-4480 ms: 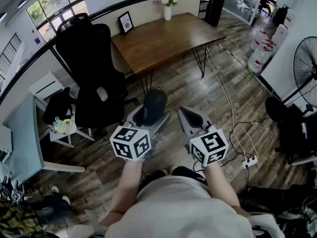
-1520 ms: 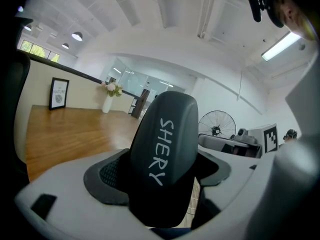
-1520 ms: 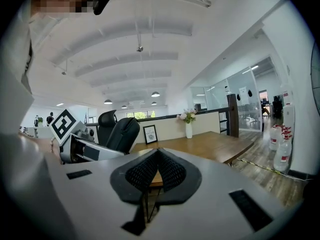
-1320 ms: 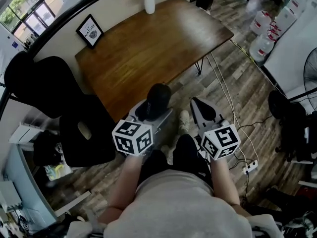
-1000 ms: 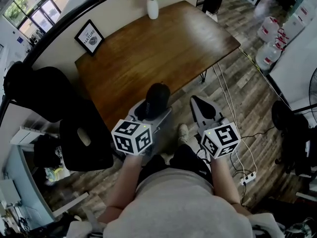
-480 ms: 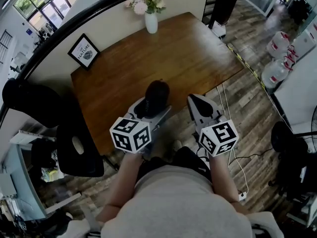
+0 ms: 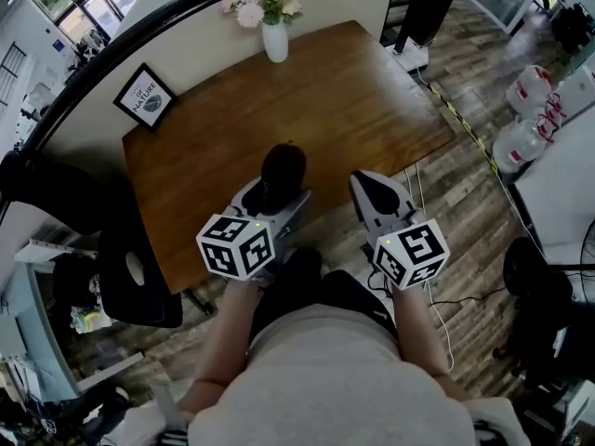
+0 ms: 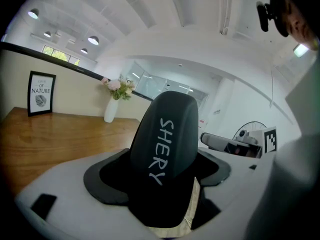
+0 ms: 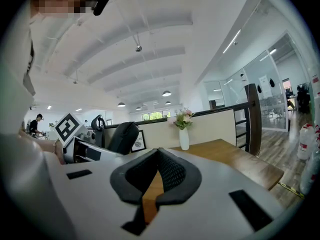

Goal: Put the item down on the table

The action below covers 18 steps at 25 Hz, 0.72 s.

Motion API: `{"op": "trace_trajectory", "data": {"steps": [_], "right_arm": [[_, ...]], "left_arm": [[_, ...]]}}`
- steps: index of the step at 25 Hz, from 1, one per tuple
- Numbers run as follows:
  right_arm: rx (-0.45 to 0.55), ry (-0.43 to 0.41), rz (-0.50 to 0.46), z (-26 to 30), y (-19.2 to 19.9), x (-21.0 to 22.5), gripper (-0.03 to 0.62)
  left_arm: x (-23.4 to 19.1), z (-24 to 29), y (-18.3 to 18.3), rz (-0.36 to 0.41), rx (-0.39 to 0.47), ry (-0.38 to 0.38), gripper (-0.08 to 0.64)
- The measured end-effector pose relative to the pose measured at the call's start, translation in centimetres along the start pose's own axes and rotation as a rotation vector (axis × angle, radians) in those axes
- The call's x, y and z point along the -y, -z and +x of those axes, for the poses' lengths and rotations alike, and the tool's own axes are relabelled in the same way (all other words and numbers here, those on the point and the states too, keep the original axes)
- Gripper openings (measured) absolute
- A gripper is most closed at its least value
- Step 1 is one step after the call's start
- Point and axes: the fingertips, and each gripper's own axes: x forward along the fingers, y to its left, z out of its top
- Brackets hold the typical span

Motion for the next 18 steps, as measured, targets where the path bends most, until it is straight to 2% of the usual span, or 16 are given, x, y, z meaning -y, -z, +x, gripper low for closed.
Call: {"op": "trace_trajectory", "data": {"steps": [11,18], "right_arm": [[-0.048,-0.021,0.016,2.7,1.6,2.7,0.011],[-0.089,-0.081,-0.032,7.7,1.2,4.9,0.009]], "left_arm": [[-2.5,3.2,-0.3,-0.038,-0.015,-0.023,0.399],[-6.3,7.0,-1.9,-0.061,0.001,-0.052,0.399]]}}
